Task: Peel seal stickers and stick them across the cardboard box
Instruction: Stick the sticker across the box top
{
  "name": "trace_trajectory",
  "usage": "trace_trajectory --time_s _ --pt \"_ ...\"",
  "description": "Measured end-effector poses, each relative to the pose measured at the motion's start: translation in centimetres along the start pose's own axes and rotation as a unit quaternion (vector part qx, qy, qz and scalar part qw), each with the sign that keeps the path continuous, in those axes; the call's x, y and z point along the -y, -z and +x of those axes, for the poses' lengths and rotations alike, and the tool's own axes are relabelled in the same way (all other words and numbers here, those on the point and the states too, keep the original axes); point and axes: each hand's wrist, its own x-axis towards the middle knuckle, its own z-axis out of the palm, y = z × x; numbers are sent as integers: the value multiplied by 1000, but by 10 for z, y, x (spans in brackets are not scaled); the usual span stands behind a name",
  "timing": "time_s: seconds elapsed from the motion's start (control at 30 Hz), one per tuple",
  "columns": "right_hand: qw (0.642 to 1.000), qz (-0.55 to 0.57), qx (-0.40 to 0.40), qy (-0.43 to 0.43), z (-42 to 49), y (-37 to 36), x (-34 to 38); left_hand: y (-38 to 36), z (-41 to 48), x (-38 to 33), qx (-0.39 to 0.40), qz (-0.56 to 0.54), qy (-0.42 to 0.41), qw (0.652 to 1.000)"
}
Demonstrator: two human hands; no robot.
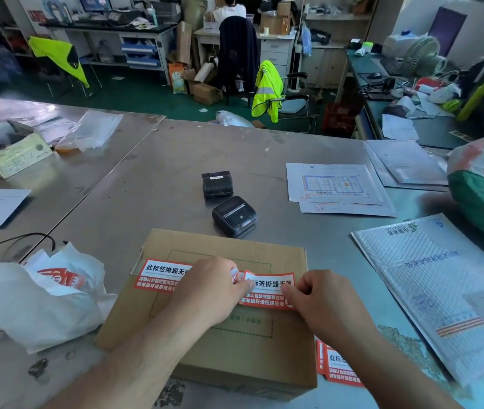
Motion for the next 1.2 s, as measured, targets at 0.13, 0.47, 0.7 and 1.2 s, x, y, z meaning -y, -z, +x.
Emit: trace_trajectory --time_s 0.13,0.47,0.7,1.2 --pt "1000 -5 -6 6 1 -3 -1 -1 0 -3 0 13 4 1000" --pt "1000 -21 -15 13 2 -7 -4 -2 -1 -6 0 31 -4 1000" --pt "999 -32 -7 15 1 -6 -3 -3 -1 -7 2 37 -7 999" --pt "997 -69 3 34 1 -7 -2 -6 1 -5 2 59 -16 998"
